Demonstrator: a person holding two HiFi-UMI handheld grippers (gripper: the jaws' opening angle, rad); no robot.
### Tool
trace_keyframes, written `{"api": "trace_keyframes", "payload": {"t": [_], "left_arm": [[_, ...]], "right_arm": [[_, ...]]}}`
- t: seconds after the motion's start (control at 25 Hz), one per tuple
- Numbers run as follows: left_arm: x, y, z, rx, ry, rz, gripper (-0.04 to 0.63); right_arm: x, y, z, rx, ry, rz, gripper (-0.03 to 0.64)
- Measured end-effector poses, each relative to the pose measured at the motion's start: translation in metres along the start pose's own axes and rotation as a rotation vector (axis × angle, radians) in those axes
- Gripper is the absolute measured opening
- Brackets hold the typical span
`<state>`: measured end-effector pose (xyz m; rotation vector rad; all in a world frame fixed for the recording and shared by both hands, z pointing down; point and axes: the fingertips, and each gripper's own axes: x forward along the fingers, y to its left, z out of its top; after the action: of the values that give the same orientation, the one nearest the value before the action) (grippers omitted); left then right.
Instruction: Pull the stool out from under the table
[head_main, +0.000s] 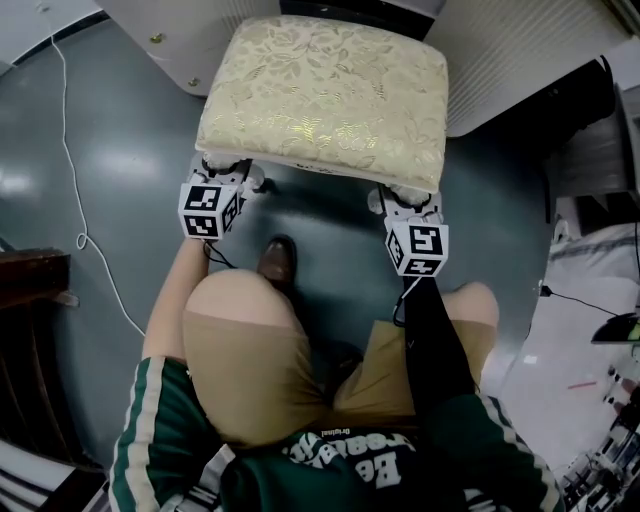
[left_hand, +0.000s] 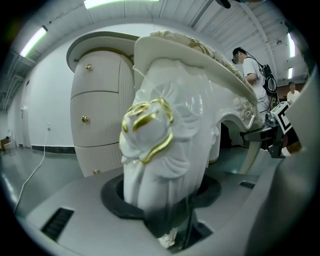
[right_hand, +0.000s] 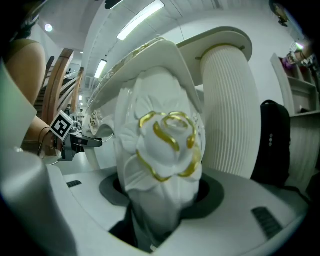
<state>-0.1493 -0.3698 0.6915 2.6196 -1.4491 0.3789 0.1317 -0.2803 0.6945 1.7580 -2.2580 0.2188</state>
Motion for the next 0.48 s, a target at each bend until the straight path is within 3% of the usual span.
{"api": "trace_keyframes", "payload": {"t": [0.24, 0.36, 0.48], "left_arm": [[0.006, 0.007, 0.006, 0.007, -0.019, 0.026, 0.227], [-0.004, 0.007, 0.009, 0.027, -0.013, 0.032, 0.273], [-0.019, 0.004, 0.016, 0.046, -0.013, 0.01, 0.279]], "right_arm": [[0.006, -0.004, 0.003, -0.014, 0.04, -0.006, 0.25], [-0.006, -0.008, 0.004, -0.032, 0.109, -0.005, 0.351], [-0.023, -0.005, 0.011, -0.07, 0.148, 0.022, 0.368]]}}
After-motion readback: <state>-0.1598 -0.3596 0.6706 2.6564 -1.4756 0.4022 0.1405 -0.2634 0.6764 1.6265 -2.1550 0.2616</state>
